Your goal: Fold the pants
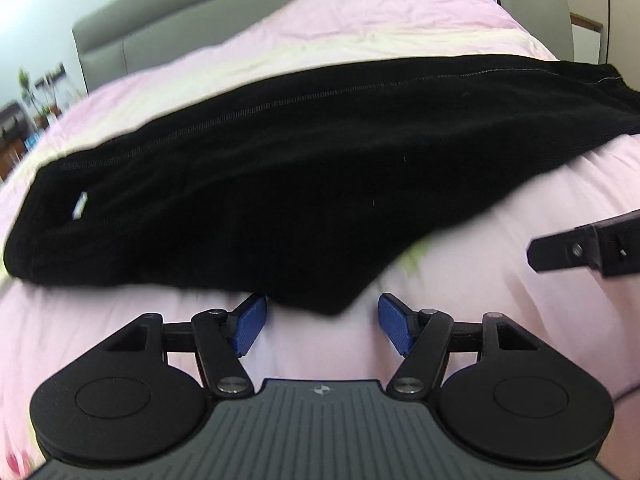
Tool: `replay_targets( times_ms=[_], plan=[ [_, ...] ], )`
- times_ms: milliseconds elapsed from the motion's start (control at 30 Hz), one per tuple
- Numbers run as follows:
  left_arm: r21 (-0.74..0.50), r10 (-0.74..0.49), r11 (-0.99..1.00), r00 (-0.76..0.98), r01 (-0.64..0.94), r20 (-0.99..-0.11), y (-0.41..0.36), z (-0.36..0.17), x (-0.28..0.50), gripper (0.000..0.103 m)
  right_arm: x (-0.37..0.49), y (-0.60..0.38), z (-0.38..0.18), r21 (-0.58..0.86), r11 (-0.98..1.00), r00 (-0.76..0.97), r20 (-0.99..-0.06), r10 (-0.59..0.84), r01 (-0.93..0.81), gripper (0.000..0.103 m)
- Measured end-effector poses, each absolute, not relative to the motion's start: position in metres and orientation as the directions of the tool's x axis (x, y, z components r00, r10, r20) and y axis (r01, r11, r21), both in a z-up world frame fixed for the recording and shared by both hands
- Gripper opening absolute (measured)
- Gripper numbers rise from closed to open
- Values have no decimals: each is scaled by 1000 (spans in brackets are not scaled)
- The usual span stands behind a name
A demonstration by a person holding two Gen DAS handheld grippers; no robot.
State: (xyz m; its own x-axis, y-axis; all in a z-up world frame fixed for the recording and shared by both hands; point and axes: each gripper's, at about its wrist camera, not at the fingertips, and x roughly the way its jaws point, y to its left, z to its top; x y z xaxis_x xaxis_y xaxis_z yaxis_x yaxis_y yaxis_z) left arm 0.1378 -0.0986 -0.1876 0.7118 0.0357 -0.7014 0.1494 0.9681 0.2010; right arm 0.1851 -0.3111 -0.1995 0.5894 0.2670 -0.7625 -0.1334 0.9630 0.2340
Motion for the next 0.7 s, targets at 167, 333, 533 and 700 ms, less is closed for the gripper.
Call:
replay_targets(
  times_ms=[167,333,533,700],
  plan=[
    [233,54,962,741,141,-670,-96,-163,152,29,195,-302,-203,125,962,599,-761,250,-243,45],
    [109,-48,981,739,162,-672,-70,-110,177,11,220,-298,-205,4,909,594,-756,275,-416,49],
    [9,-141,976,668,216,-731,-51,-77,203,9,240,-291,-187,-175,812,644,-709,289,-557,52],
    [-18,-172,970,626,244,-761,-52,-67,199,7,248,-272,-180,-291,706,657,-684,318,-645,52]
  ],
)
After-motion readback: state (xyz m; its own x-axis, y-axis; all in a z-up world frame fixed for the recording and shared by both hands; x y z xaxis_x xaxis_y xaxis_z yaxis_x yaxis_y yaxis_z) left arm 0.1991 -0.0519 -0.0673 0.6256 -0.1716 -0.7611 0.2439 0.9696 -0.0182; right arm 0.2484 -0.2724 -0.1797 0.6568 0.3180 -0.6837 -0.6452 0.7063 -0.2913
